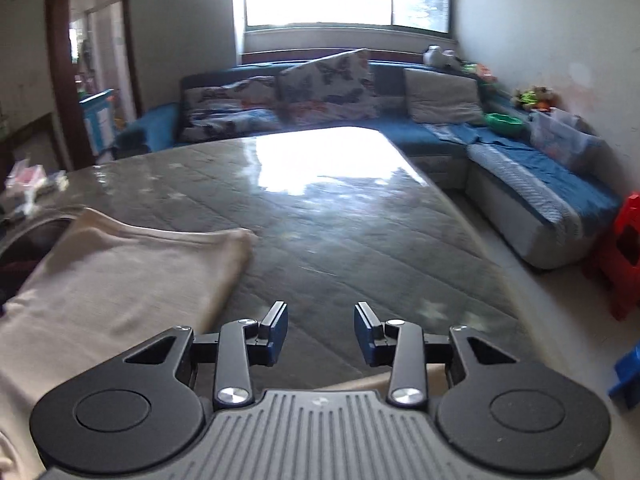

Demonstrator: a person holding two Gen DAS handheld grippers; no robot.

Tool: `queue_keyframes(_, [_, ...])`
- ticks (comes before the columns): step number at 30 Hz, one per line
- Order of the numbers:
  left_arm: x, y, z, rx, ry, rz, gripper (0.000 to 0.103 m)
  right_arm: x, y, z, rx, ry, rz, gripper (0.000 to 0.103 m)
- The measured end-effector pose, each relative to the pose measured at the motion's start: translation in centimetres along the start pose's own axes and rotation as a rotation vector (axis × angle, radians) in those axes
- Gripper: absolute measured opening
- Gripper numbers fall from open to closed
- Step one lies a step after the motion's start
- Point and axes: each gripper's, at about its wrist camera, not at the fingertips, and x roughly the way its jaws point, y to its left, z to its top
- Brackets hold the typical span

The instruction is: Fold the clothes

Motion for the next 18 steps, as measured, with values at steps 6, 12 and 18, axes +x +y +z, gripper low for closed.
queue_keyframes(6, [5.0, 1.2, 3.3, 0.057, -0.016, 0.122, 0.042, 2.6, 3.5, 1.7, -0.048, 0.007, 0.097, 0.038])
queue_keyframes(12, [9.2, 1.0, 3.8, 0.079, 0.034, 0.126, 0.026, 4.6, 5.9, 2.9, -0.082, 0.017, 0.16, 0.039])
queue_keyframes(18, [7.7, -0.9, 2.8, 0.154, -0.054, 0.092, 0.003, 6.6, 6.9, 2.8, -0.109, 0.04, 0.163, 0.039])
